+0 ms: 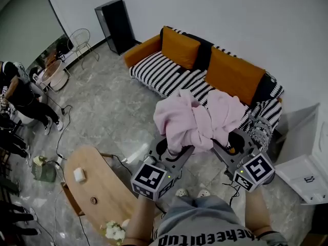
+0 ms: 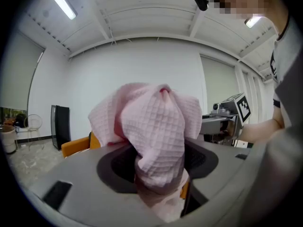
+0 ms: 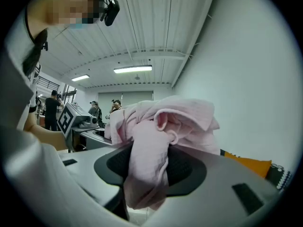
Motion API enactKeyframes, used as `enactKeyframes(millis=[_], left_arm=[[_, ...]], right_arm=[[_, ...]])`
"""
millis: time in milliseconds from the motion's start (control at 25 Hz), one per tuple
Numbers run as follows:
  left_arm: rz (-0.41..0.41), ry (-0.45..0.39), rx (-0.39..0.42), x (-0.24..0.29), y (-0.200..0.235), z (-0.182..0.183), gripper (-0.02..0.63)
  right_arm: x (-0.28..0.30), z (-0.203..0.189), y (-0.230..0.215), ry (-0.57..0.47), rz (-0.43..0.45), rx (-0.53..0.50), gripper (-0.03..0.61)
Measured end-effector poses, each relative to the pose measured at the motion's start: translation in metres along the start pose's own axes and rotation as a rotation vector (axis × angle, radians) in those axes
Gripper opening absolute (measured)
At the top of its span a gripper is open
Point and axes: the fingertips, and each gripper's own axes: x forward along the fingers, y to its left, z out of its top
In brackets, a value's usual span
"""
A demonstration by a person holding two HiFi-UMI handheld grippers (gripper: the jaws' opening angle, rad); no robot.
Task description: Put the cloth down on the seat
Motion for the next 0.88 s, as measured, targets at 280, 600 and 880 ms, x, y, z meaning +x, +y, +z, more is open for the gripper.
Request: enactKeyframes(millis=[280, 600, 880], left_arm=[[-0.018, 0.01, 0.002, 0.009, -0.002, -0.003, 0.281], [-0.082, -0.014, -0.007, -0.026, 0.025, -0.01, 0.282], [-0.132, -0.024, -0.01, -0.002, 0.047, -0.009, 0.282]], right_arm=[[-0.003, -0.005, -0.008, 0.008, -0.017, 0.008, 0.206], [0.022, -0.002, 0.03, 0.02, -0.046, 0.013, 0.21], [0.041, -0.003, 0.009, 0.035, -0.091, -0.01, 0.212]])
